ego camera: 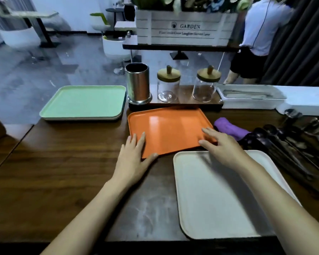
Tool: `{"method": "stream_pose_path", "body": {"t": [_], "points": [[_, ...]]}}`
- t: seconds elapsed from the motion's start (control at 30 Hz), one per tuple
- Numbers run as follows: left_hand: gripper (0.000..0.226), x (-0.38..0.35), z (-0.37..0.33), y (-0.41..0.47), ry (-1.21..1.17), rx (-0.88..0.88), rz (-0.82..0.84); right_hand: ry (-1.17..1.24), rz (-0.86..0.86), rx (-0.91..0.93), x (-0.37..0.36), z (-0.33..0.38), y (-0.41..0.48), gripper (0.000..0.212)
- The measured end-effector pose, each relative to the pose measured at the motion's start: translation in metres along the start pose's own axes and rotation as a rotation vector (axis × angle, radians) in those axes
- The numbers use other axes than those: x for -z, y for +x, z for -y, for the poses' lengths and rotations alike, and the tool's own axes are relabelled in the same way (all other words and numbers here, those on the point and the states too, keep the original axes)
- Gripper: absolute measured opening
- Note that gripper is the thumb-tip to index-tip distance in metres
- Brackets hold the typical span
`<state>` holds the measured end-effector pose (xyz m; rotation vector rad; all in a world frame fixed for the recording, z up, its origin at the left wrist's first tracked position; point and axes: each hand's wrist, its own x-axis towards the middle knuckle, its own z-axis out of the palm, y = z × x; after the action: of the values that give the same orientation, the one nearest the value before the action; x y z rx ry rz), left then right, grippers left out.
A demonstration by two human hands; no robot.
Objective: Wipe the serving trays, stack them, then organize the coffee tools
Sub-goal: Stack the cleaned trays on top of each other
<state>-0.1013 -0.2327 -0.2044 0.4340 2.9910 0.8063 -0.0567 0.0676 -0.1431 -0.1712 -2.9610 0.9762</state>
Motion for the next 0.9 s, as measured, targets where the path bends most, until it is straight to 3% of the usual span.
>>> {"method": "stream_pose_path", "body": {"t": [0.23, 0.4, 0.67, 0.9], "points": [[0.069, -0.011, -0.022, -0.015, 0.079, 0.144, -0.061, -0.025, 0.057, 0.044, 0.007, -0.034, 0.018, 0.061], [0.055, -0.011, -0.031, -0.03, 0.047, 0.22, -0.133, -0.069, 0.064, 0.089, 0.009, -0.037, 0.01, 0.051], [0.058, -0.001, -0.028, -0.073, -0.045, 0.305, -0.158, -0.087, 0.095, 0.131, 0.009, -0.032, -0.002, 0.05], [0.063, 0.012, -0.023, -0.091, -0.037, 0.404, -0.138, -0.123, 0.18, 0.13, 0.005, -0.026, 0.003, 0.075]]}}
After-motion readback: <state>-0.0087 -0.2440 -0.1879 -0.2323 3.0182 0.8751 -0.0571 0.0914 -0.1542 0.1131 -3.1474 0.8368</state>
